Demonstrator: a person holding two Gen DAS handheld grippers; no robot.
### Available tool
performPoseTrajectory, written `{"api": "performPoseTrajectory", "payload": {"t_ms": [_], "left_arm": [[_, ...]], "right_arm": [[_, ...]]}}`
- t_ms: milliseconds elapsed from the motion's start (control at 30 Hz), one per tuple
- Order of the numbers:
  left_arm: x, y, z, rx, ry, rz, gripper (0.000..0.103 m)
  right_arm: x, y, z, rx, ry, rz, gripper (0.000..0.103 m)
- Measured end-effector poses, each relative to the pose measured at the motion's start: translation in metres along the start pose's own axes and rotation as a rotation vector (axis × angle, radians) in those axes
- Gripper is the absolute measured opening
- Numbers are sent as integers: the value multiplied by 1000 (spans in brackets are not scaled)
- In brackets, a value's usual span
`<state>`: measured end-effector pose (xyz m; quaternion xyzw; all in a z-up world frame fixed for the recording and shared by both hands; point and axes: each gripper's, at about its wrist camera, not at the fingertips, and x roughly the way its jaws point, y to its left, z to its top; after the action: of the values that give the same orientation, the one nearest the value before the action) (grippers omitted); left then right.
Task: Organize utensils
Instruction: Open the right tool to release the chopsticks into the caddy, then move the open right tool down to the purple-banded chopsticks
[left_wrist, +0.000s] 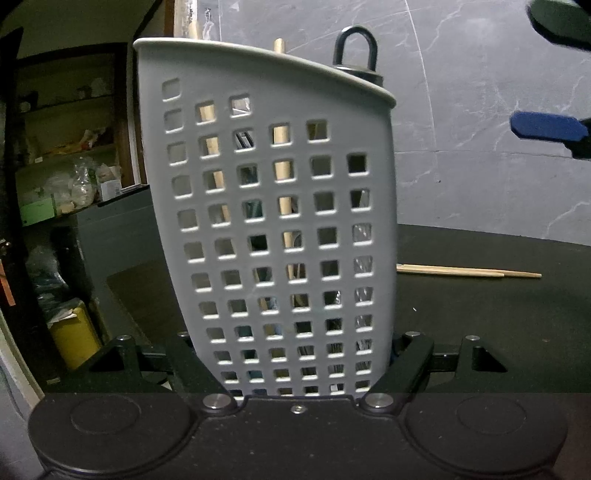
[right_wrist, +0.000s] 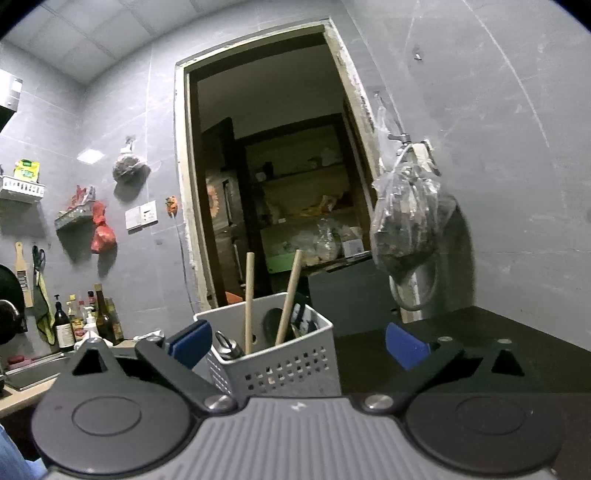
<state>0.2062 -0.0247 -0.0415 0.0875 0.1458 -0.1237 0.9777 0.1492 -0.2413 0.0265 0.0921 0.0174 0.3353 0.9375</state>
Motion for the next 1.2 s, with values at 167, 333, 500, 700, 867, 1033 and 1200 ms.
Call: {"api": "performPoseTrajectory", "payload": {"t_ms": [167,333,500,700,867,1033,1200], "left_arm": [[-1,-4,0,7,2,7,78],[0,-7,0,7,3,17,78],[0,-9,0,8,1,20,78],[-1,-11,-4,8,-6,25,78],[0,-12,-5,18,-7,26,78],[3,-13,-4,24,-3,29,79],[1,-14,-1,19,-2,34,79]], "right_arm": [[-11,-5,-7,10,12,-27,103],[-14,-6,-17,-4,56,-74,103],[-10,-4,-25,-71,138,-165,103],[4,-12,-35,-113,303,-299,103],[17,-28,-39,-115,431,-344,103],[50,-53,-32,-110,549,-376,103],[88,-76,-26,-173,605,-396,102]]}}
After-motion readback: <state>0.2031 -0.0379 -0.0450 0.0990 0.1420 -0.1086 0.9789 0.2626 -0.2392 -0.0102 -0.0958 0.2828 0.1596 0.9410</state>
